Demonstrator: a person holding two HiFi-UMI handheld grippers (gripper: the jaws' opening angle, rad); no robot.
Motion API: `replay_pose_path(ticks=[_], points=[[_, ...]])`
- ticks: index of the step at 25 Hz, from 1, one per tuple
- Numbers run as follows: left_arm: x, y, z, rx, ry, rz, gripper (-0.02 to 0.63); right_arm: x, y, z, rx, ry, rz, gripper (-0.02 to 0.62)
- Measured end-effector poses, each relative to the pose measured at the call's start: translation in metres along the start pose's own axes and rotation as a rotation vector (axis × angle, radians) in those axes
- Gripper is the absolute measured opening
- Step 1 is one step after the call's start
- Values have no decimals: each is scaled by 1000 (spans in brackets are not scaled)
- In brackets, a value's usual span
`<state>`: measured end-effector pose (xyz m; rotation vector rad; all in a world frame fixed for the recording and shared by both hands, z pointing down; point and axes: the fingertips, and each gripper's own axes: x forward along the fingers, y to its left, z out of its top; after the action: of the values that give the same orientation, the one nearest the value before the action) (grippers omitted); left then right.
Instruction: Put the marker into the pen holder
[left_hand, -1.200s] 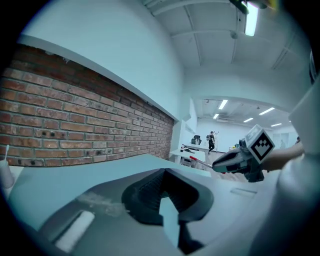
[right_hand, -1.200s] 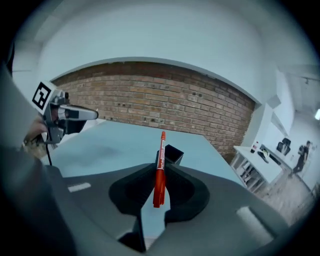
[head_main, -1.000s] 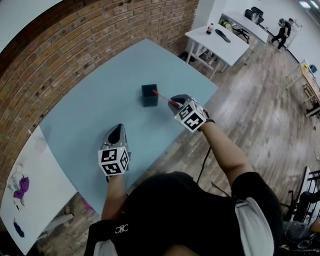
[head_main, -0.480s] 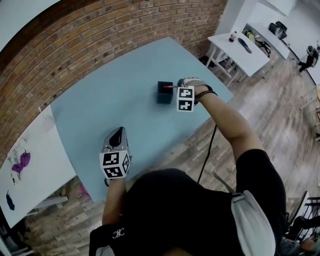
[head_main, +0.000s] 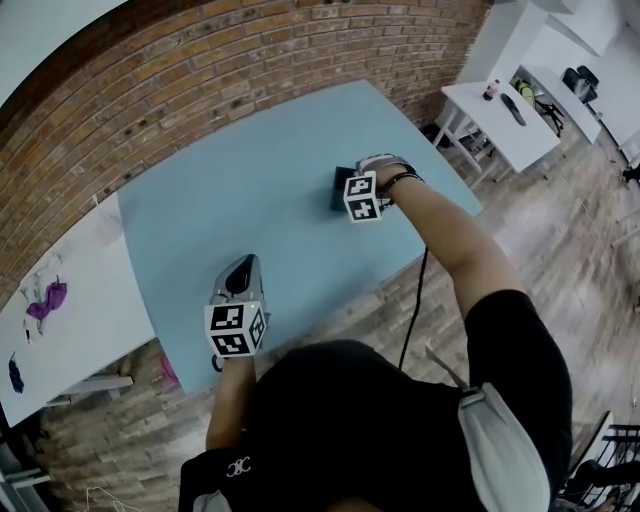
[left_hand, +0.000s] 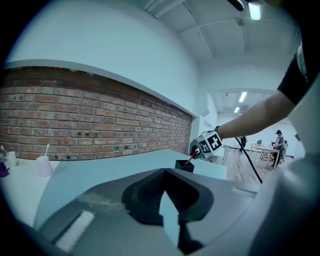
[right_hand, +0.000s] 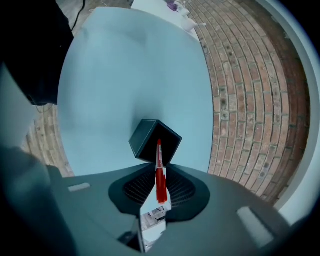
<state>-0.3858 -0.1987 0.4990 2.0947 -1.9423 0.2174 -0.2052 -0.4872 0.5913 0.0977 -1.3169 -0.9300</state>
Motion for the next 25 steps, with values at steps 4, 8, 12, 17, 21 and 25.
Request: replay_pose_path(ticks=[4, 8, 12, 17, 21, 25], points=[[2, 1, -1, 1, 5, 7, 3, 1, -6, 2, 40, -39, -3, 104], [3, -1, 5, 4, -22, 11, 3, -14, -22, 9, 176, -155, -46, 135], [9, -7, 11, 11, -43, -1, 3, -51, -52, 9, 387, -324, -125, 135], [22, -20, 11, 19, -37, -44, 3, -113, -75, -7, 723, -567, -295, 67], [32, -27, 20, 42, -59, -65, 3, -158, -58, -23, 986, -716, -419, 44], [37, -30, 29, 63, -90, -63, 3, -199, -14, -33, 1315, -855, -477, 26]])
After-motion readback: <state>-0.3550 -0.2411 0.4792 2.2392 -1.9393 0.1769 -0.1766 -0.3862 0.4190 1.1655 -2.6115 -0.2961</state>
